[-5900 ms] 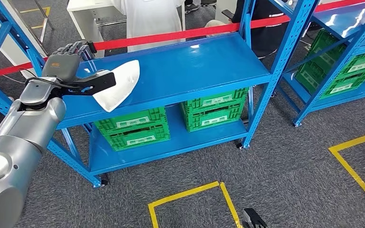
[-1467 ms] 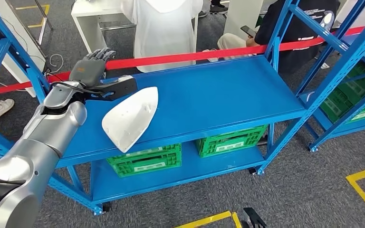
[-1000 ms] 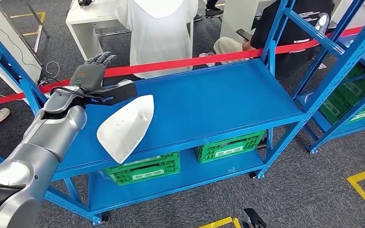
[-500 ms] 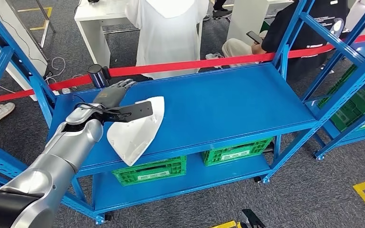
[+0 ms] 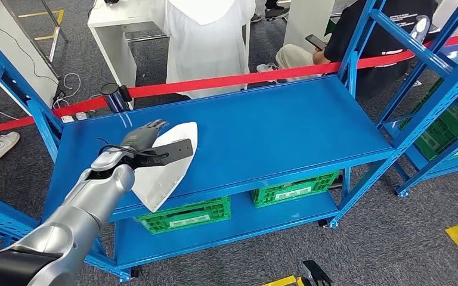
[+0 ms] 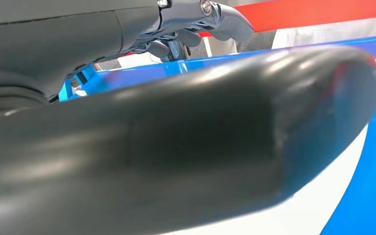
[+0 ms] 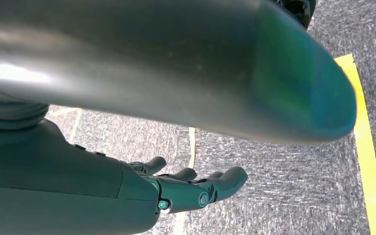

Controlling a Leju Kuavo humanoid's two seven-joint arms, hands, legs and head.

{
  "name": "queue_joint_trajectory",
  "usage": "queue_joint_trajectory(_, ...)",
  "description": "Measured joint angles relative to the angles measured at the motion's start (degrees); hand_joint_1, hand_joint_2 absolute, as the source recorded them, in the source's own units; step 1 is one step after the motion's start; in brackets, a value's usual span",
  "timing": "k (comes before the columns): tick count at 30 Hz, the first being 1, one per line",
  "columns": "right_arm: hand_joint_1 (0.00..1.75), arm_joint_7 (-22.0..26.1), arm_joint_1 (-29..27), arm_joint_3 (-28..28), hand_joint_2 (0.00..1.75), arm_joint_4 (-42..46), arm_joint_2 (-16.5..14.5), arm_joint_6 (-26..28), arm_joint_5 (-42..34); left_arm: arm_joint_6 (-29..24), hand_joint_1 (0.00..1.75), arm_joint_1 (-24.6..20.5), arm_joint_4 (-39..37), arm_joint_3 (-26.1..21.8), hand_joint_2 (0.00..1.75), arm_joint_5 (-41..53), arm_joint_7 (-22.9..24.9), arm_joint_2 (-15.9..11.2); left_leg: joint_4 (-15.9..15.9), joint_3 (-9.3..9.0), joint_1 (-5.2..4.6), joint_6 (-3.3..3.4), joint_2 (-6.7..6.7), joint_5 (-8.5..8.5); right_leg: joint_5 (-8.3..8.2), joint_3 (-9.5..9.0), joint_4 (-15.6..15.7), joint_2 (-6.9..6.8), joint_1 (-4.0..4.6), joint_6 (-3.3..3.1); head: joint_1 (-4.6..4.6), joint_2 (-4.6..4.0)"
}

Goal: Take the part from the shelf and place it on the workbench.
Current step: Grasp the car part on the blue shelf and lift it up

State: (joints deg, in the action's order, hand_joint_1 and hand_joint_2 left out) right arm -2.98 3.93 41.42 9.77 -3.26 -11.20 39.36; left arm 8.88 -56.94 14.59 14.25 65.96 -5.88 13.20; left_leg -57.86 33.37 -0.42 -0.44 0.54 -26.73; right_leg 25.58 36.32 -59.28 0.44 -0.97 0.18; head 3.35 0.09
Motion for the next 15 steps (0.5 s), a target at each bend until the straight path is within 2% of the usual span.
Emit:
queue_joint_trajectory(2,0.00,-0.02,0.01,0.00,0.00,0.00,0.00,0.04,0.04,-0.35,0.00,0.07,-0.01,0.00,0.00,-0.11,0.56,0.01,-0.01,0.00,-0.01,-0.04,0.00,-0.01,0.00,-0.01,0.00,0.00,0.01,0.00,0.00,0.00)
queue_joint_trajectory(6,0.00,-0.11,0.01,0.00,0.00,0.00,0.00,-0.01,0.17,-2.65,0.00,0.10,-0.06,0.00,1.75,-0.48,4.22,0.05,-0.05,0.01,-0.08,-0.03,0.01,-0.02,-0.01,-0.09,0.06,0.00,-0.03,0.02,-0.01,0.00)
queue_joint_trajectory(15,0.00,-0.23,0.16,0.00,0.00,-0.01,-0.02,-0.16,1.41,-5.43,0.00,0.34,-0.77,0.07,1.75,0.76,11.17,-0.75,-0.14,0.02,-0.13,0.03,0.04,-0.06,-0.05,-0.23,0.19,-0.04,-0.06,0.09,0.00,0.00)
